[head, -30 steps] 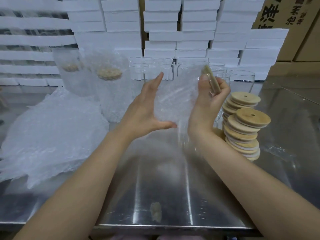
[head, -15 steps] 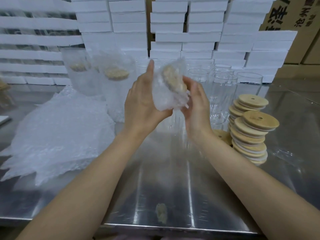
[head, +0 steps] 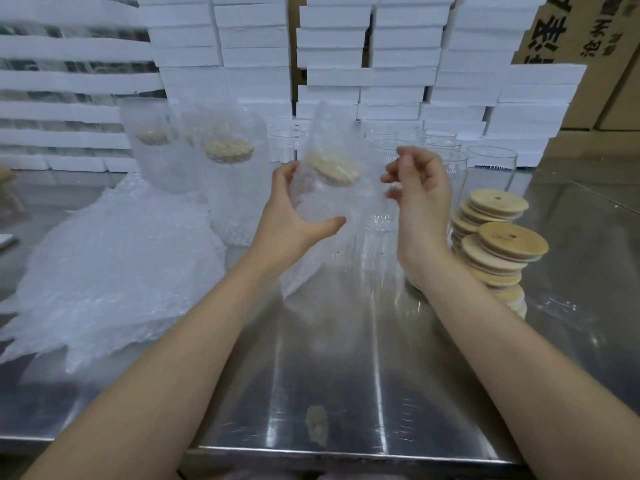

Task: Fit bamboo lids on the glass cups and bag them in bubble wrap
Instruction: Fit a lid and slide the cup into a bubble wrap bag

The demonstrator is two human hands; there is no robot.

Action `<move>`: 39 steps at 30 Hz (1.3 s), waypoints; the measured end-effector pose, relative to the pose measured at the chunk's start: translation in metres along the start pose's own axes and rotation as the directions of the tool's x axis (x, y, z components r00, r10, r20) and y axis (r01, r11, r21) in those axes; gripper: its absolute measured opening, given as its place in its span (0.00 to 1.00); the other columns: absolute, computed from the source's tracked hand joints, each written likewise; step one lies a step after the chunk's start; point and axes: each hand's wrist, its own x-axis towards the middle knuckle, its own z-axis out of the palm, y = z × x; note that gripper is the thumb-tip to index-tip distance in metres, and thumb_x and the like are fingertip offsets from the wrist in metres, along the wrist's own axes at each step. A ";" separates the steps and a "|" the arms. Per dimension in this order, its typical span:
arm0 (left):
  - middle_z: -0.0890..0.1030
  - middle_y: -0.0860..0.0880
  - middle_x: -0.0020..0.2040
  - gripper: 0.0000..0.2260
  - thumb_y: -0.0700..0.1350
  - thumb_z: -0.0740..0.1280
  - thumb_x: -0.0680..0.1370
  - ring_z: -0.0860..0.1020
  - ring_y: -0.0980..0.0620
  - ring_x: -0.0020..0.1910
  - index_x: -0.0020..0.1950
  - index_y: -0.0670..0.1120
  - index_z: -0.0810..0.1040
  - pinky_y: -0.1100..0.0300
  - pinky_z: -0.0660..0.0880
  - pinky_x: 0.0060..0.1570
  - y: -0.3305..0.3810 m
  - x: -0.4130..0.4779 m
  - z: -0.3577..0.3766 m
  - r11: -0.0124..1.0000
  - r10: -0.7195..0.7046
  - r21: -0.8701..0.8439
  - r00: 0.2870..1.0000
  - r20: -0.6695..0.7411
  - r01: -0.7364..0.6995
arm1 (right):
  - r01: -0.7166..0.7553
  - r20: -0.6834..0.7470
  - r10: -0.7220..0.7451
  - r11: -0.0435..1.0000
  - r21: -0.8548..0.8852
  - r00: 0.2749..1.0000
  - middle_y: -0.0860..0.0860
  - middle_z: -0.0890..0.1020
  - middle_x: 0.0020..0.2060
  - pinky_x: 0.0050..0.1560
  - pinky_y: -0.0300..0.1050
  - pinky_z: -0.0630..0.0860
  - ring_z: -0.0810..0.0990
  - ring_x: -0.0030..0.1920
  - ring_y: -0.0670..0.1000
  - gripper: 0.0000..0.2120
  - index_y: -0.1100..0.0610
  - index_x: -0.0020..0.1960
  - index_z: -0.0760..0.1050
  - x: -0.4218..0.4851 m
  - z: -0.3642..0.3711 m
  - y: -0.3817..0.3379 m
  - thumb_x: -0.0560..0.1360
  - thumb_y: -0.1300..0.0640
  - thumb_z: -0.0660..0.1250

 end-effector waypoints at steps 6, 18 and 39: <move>0.81 0.48 0.51 0.19 0.40 0.67 0.67 0.80 0.53 0.52 0.58 0.40 0.73 0.56 0.77 0.54 0.004 0.010 -0.008 0.893 -0.113 -0.433 0.992 0.048 0.123 | -0.213 0.301 0.257 0.962 -0.172 0.918 0.45 0.80 0.57 0.66 0.48 0.72 0.78 0.60 0.47 0.21 0.50 0.67 0.72 -0.008 0.000 0.024 0.76 0.47 0.65; 0.82 0.46 0.53 0.13 0.42 0.59 0.73 0.78 0.47 0.57 0.50 0.51 0.82 0.44 0.71 0.65 -0.008 0.015 -0.008 0.896 -0.205 -0.380 0.973 0.106 0.230 | -0.234 0.274 0.238 0.971 -0.046 0.932 0.42 0.81 0.37 0.50 0.49 0.75 0.78 0.43 0.44 0.05 0.52 0.43 0.77 0.002 -0.015 0.030 0.76 0.60 0.69; 0.76 0.36 0.65 0.35 0.66 0.61 0.75 0.76 0.37 0.63 0.69 0.40 0.67 0.37 0.71 0.62 0.003 0.003 0.010 0.232 -0.555 -0.634 0.636 0.536 0.738 | -0.180 0.020 0.184 0.976 -0.124 0.983 0.51 0.78 0.57 0.54 0.38 0.75 0.79 0.55 0.46 0.26 0.54 0.60 0.66 0.000 -0.014 0.035 0.69 0.51 0.76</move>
